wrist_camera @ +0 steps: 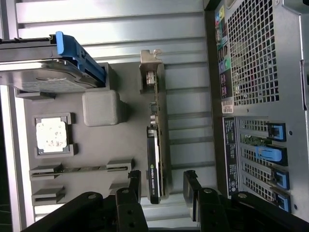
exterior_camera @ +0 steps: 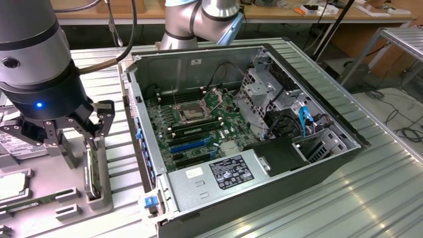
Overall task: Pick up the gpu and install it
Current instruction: 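Pick up the gpu and move the gpu toward the slot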
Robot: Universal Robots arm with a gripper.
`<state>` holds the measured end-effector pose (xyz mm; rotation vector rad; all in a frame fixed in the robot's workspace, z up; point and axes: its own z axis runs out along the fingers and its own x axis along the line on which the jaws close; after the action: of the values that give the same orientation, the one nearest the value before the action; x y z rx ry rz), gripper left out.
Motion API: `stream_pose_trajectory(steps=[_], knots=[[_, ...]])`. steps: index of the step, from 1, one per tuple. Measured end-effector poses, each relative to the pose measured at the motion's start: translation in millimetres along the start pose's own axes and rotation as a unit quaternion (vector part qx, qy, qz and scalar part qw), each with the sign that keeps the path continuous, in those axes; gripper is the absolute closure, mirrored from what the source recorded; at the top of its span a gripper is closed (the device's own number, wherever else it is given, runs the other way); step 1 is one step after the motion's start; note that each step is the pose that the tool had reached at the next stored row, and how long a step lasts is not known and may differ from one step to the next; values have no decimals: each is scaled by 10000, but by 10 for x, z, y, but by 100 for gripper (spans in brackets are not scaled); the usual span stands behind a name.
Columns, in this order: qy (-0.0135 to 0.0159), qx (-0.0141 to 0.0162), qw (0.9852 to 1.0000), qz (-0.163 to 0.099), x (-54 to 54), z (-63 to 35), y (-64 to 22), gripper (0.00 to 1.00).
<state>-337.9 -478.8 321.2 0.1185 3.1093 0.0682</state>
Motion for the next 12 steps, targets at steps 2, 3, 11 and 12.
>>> stream_pose_trajectory(steps=[2, 3, 11, 12], knots=[[0, 0, 10000, 0, 0, 20, -1, 52], [0, 0, 10000, 0, 1, 31, -1, 52], [-19, -1, 10000, -1, 11, 241, -11, 52], [-20, -1, 10000, -1, 12, 252, -12, 52]])
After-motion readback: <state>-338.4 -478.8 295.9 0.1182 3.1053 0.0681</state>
